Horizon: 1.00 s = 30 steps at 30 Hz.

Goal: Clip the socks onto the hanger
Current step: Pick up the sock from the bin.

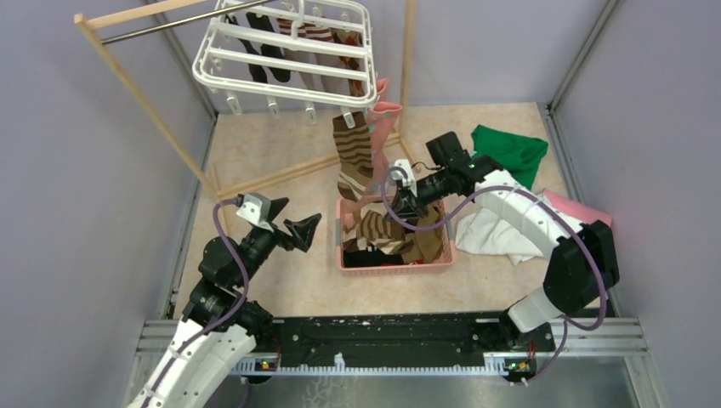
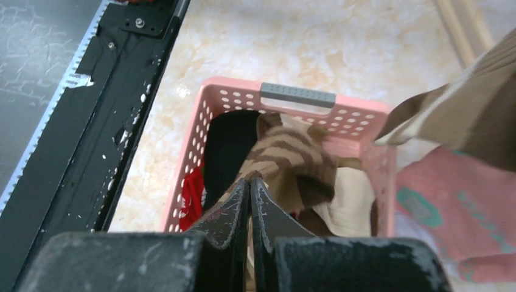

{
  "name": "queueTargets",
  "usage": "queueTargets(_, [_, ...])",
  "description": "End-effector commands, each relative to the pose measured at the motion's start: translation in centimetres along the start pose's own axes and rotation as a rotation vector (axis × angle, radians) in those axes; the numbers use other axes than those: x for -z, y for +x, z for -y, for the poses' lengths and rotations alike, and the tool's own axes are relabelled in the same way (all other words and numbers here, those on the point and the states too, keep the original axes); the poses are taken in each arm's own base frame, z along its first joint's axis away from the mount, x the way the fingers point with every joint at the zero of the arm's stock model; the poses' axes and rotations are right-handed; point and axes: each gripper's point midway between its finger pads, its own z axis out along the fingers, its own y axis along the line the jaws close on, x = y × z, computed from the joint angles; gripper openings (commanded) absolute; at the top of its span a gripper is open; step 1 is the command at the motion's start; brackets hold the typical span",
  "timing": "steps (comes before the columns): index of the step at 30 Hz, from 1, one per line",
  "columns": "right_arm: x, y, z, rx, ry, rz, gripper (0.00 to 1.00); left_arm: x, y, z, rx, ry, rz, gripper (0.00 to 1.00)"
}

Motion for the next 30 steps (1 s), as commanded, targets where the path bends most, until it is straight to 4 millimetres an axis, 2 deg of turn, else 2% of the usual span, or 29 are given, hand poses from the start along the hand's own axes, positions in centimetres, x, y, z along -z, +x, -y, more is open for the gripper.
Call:
queueTargets(1, [2.6,-6.6,0.2,0.087,0.055,0.130,0.00,-0.1,-1.8,1.5,0.000,0.086,0.088,0.99])
queueTargets(4, [3.5,-8.5,0.3,0.068,0.085,0.176,0.00,-0.1,-2.5,3.3,-0.011,0.185,0.124,0.99])
queueTargets(8, [4.7,-11.1,0.6,-0.059,0.086,0.285,0.00,-0.2,-2.8,5.6,-0.038,0.323,0.139,0.99])
queueTargets(11, [4.9,-12.2,0.1,-0.182,0.068,0.364,0.00,0.0,-3.1,7.7,-0.138,0.470,0.171,0.99])
queueTargets(12, [5.1,-13.2,0.2,-0.175,0.077,0.410,0.00,0.1,-3.5,8.3,-0.162,0.509,0.188,0.99])
queueTargets(16, [5.9,-15.1,-0.7,-0.323,0.101,0.573,0.00,0.1,-4.8,9.4,-0.246,0.577,0.219,0.99])
queueTargets(20, [6.4,-15.5,0.1,-0.440,0.164,0.619,0.00,-0.2,-5.7,10.2,-0.325,0.638,0.235,0.99])
queueTargets(24, [6.8,-16.1,1.3,-0.528,0.202,0.647,0.00,-1.2,-5.2,10.9,-0.340,0.696,0.204,0.97])
queueTargets(30, [7.0,-16.2,3.1,-0.677,0.249,0.676,0.00,-2.5,-4.9,10.8,-0.379,0.695,0.226,0.95])
